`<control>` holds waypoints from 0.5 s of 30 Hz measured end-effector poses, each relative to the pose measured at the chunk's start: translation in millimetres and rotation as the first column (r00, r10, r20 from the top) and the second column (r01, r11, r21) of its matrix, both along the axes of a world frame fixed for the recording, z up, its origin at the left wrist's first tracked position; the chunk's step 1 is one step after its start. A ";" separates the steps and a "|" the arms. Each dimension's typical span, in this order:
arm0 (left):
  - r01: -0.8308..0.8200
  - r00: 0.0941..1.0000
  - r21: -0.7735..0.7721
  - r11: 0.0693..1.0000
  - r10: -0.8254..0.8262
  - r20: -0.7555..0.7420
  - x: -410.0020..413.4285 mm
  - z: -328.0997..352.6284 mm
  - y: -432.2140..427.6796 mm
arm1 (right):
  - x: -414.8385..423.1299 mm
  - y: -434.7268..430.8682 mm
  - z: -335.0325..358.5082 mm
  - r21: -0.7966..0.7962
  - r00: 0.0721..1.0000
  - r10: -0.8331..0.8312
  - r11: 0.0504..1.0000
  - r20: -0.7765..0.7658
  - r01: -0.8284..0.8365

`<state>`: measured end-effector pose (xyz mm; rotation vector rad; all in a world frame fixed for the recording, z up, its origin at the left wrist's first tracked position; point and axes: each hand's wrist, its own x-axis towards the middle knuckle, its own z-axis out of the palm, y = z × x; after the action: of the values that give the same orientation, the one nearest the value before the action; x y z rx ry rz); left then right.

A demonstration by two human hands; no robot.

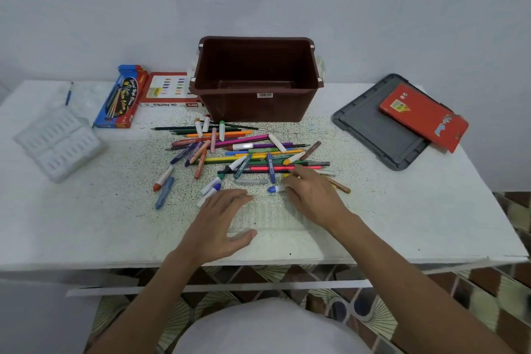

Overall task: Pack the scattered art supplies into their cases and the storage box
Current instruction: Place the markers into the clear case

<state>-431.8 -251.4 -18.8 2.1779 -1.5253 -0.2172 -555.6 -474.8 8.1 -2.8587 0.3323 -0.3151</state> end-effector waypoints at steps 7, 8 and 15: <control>-0.010 1.000 0.008 1.000 0.010 0.001 0.5 -0.3 -1.0 | 12.4 2.1 -3.9 0.003 0.996 0.026 1.000 -0.086 -0.026; -0.007 1.000 0.009 1.000 0.007 0.001 0.3 -0.1 -1.0 | 12.3 1.7 -3.0 0.016 0.996 0.032 0.999 -0.080 -0.031; -0.018 1.000 -0.003 1.000 0.018 -0.007 1.2 -2.0 -0.1 | -5.1 -7.5 18.7 0.329 0.991 -0.113 0.941 0.073 0.083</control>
<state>-430.6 -251.5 -20.8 2.1858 -1.5008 -0.2164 -560.8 -482.3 26.8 -2.4993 0.4633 -0.3704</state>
